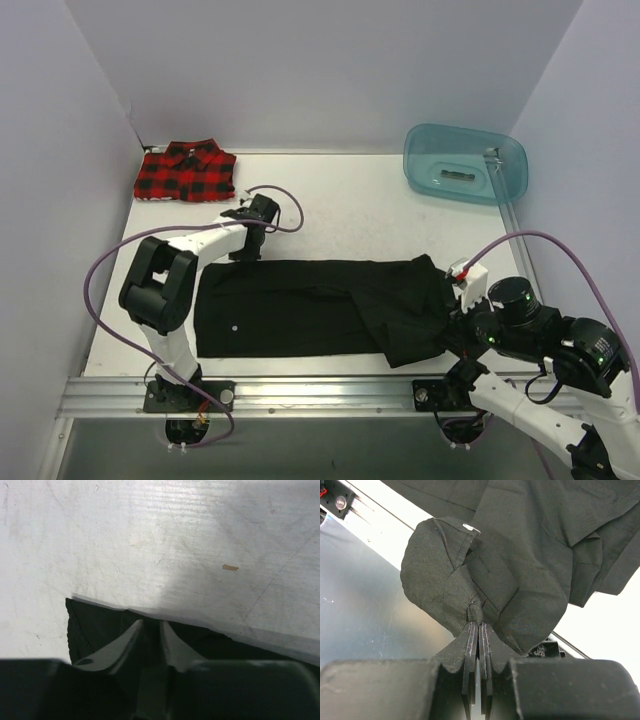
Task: Fold and stack the long sleeve shirts
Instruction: Fold the shirt
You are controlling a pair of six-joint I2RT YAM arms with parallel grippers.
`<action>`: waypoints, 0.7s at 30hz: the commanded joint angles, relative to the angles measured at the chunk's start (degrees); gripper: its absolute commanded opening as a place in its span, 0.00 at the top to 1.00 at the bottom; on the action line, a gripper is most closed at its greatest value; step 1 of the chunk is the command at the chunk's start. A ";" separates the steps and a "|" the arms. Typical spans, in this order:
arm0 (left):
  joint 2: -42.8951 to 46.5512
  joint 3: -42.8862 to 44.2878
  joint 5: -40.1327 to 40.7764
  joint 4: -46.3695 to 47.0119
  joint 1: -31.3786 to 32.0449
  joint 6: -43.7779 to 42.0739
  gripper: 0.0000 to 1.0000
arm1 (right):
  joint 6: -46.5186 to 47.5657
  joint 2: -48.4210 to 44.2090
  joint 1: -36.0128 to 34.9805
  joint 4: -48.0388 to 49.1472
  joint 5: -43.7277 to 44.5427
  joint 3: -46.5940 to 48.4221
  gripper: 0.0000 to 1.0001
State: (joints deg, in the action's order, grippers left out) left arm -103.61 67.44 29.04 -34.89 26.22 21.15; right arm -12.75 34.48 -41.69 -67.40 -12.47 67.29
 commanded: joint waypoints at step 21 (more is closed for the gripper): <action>9.66 -2.92 -7.67 4.04 -0.03 -15.60 0.42 | -0.17 -1.52 -0.23 0.42 -1.24 -0.75 1.00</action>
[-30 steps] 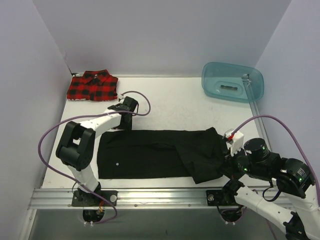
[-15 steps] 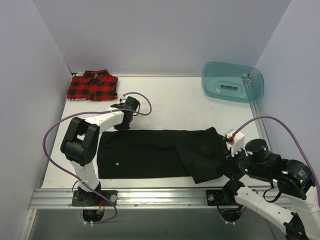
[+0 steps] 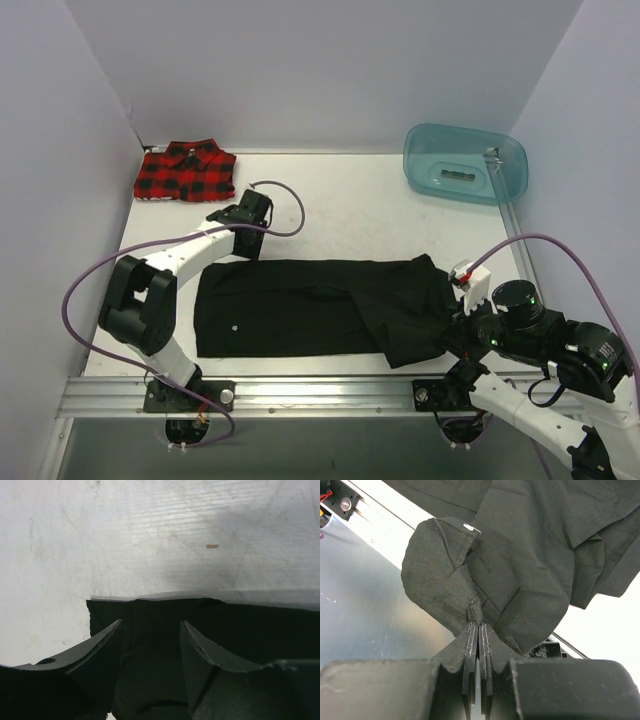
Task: Fold and stack the long sleeve shirts
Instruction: Fold the shirt
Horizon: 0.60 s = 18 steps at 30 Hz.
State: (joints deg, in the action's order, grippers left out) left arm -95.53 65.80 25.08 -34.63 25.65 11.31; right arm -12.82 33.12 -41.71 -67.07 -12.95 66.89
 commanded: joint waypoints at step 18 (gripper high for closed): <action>-6.42 0.99 -3.46 3.34 0.98 -7.97 0.57 | -0.45 -0.60 -0.21 0.10 -0.67 -0.71 1.00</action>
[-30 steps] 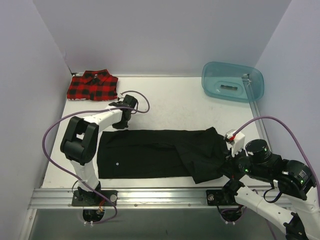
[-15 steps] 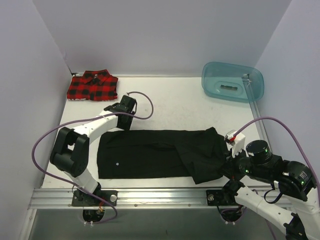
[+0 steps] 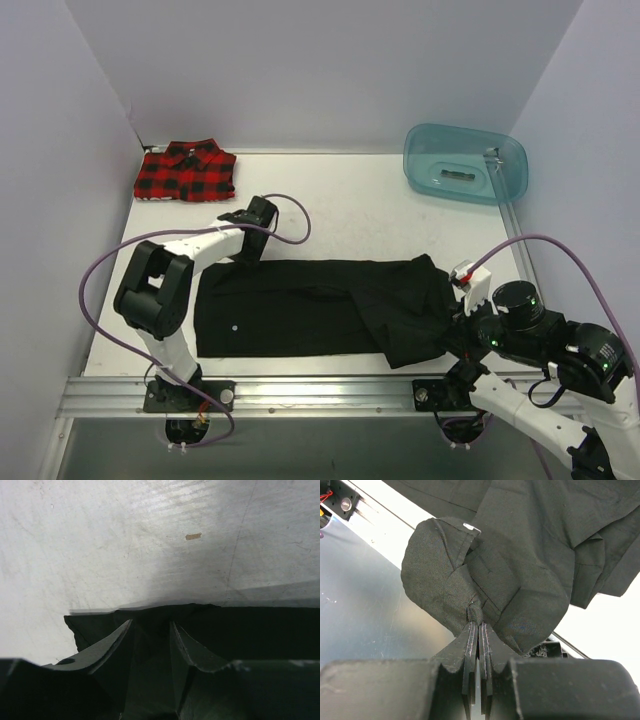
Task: Fold and stack the long sleeve shirts
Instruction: Fold the shirt
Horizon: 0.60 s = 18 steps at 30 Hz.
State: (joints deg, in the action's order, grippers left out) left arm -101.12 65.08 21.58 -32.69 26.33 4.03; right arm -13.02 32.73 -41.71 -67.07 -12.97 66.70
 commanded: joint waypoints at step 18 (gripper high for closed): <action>0.13 3.74 -4.70 -0.09 -6.71 3.52 0.88 | -0.43 -0.21 -0.21 0.10 -1.18 -0.60 1.00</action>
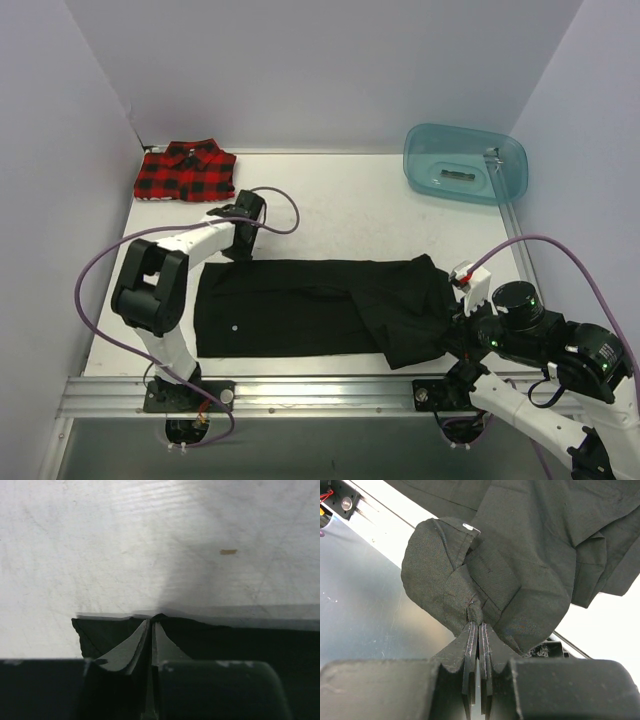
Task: Fold and stack the long sleeve shirts
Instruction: Fold the shirt
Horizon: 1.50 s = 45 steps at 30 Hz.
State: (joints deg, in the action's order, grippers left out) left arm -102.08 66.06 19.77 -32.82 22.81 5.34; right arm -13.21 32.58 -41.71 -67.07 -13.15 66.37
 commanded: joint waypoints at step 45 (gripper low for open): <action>39.76 -15.17 -21.88 7.86 -13.75 11.80 0.03 | 18.21 34.09 -0.65 11.60 -13.40 16.58 0.97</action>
State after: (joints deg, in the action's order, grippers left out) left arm -63.92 52.42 -2.20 -28.18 9.08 20.38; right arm -0.97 59.57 -41.74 -59.79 -23.59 77.60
